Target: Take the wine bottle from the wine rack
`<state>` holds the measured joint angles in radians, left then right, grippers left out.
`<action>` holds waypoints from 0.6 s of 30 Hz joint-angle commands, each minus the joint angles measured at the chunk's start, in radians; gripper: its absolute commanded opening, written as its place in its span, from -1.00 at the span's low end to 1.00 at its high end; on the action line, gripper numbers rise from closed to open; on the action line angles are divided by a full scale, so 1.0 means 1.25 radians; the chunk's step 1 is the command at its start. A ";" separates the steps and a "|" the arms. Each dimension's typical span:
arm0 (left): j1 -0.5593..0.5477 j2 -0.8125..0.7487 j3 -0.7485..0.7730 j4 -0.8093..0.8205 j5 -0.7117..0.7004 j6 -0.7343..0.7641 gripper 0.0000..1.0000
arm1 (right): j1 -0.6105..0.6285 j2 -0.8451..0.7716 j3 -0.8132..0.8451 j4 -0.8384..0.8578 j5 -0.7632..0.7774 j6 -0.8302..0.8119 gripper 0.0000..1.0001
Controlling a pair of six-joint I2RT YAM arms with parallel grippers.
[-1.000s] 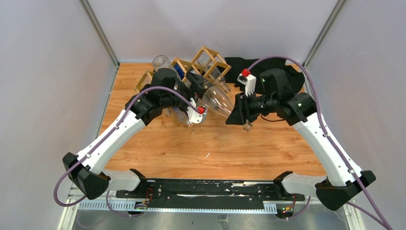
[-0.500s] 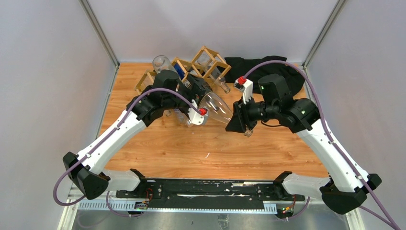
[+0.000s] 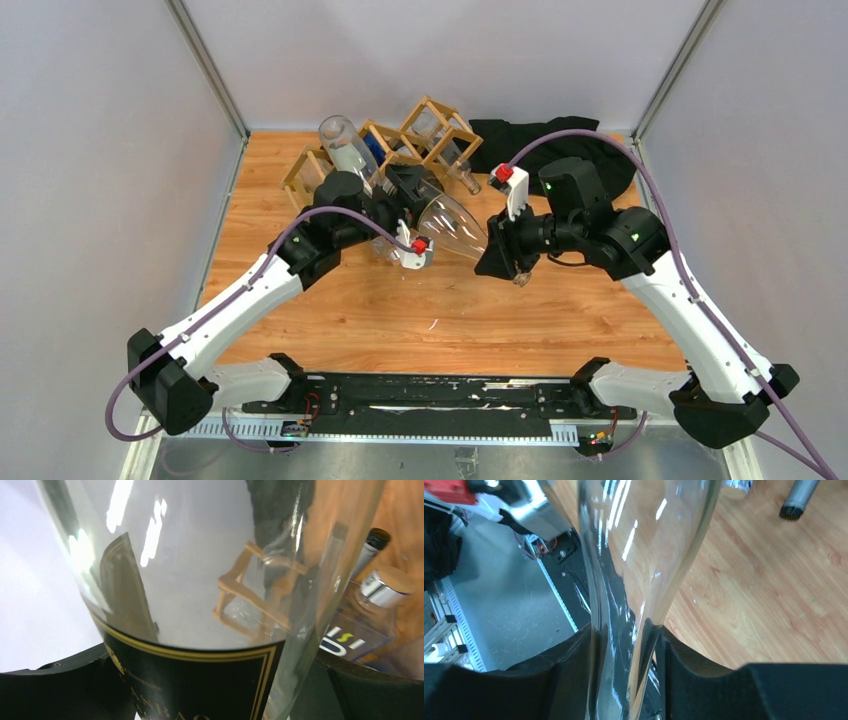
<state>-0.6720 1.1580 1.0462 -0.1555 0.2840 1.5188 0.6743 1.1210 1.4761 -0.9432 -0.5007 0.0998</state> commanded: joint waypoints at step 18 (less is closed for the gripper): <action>-0.010 -0.082 -0.091 0.412 -0.058 -0.065 -1.00 | 0.017 -0.062 0.150 0.187 0.113 -0.036 0.89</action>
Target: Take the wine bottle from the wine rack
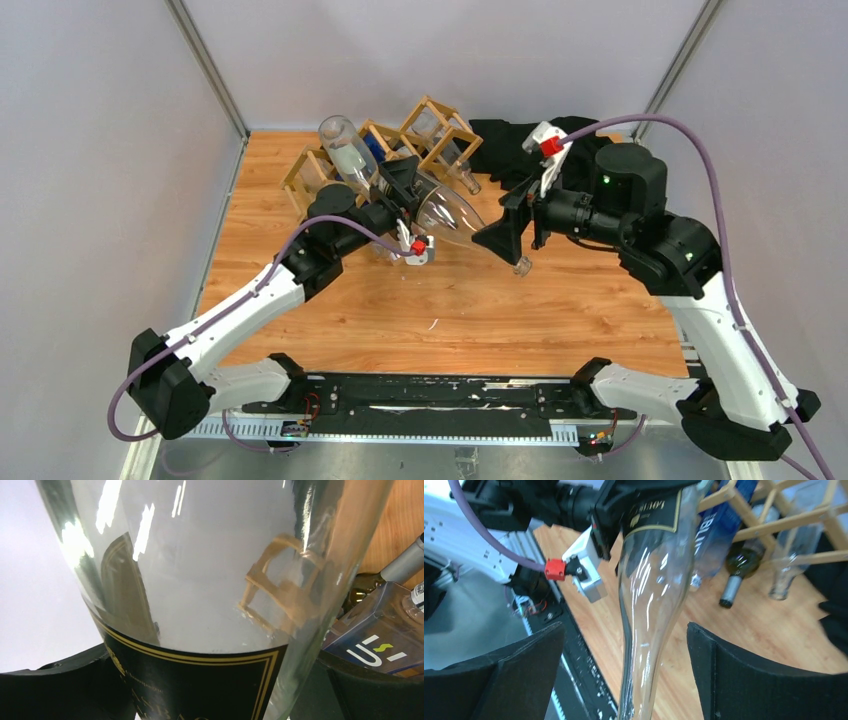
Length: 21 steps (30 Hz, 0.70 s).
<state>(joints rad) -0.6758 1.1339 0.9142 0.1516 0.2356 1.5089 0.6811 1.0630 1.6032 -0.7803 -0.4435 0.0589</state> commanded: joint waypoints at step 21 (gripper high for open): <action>-0.007 -0.117 0.087 0.089 -0.159 -0.496 -1.00 | 0.012 -0.165 -0.111 0.441 0.130 0.063 0.95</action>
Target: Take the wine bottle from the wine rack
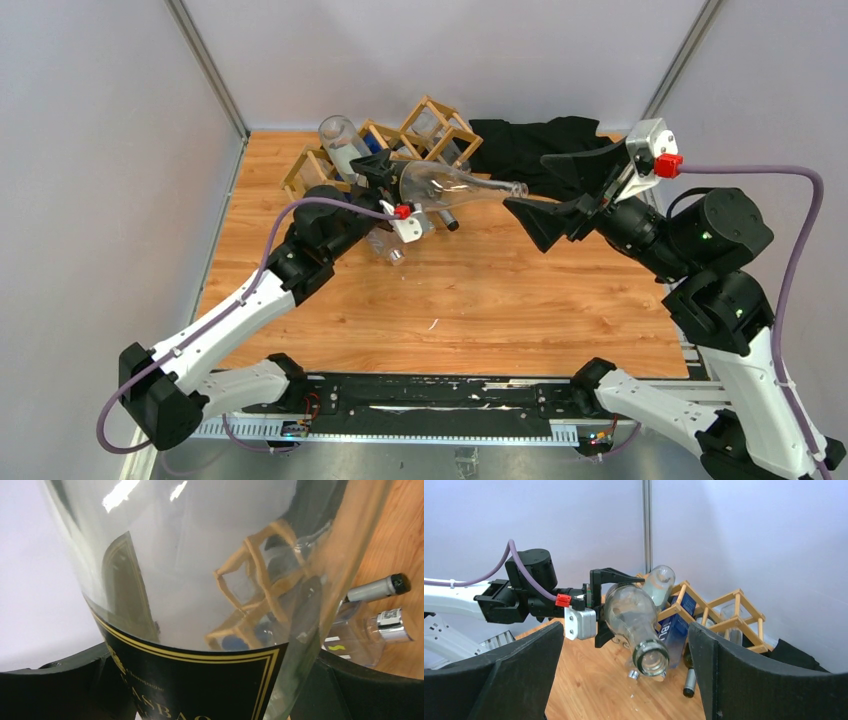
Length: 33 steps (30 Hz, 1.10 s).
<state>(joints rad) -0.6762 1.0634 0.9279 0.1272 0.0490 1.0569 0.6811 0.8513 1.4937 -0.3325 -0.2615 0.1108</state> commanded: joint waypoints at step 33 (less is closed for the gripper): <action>-0.006 -0.093 0.132 -0.044 0.090 -0.403 -1.00 | 0.011 0.168 -0.109 0.464 -0.138 0.210 0.18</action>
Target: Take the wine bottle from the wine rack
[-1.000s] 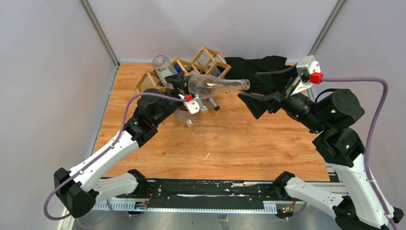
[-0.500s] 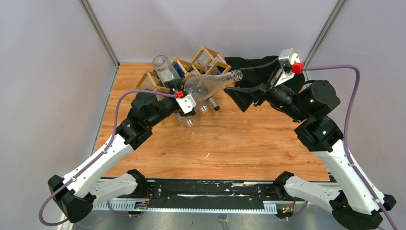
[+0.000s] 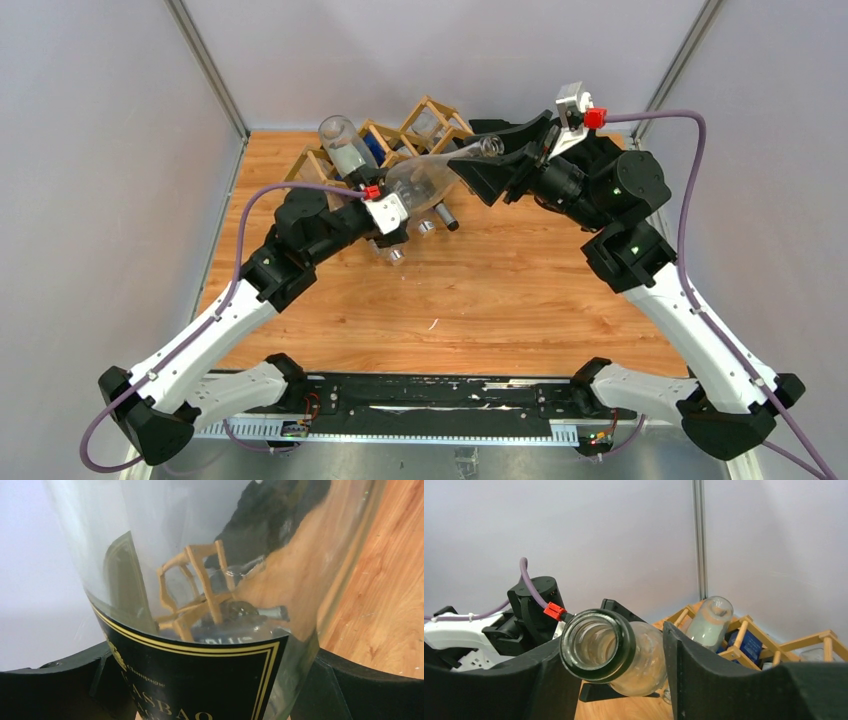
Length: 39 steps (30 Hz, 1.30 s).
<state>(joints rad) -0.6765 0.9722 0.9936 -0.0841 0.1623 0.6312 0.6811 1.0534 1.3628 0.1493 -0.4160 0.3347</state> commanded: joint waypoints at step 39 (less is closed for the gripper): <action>0.059 0.311 0.692 -0.667 0.048 -0.224 1.00 | -0.083 0.092 0.266 -0.389 0.477 -0.310 -1.00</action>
<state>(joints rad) -0.6518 1.3266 1.7782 -0.8413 0.2691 0.4438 0.6182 1.1786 1.6466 -0.4557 0.0757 0.0170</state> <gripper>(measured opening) 0.997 0.391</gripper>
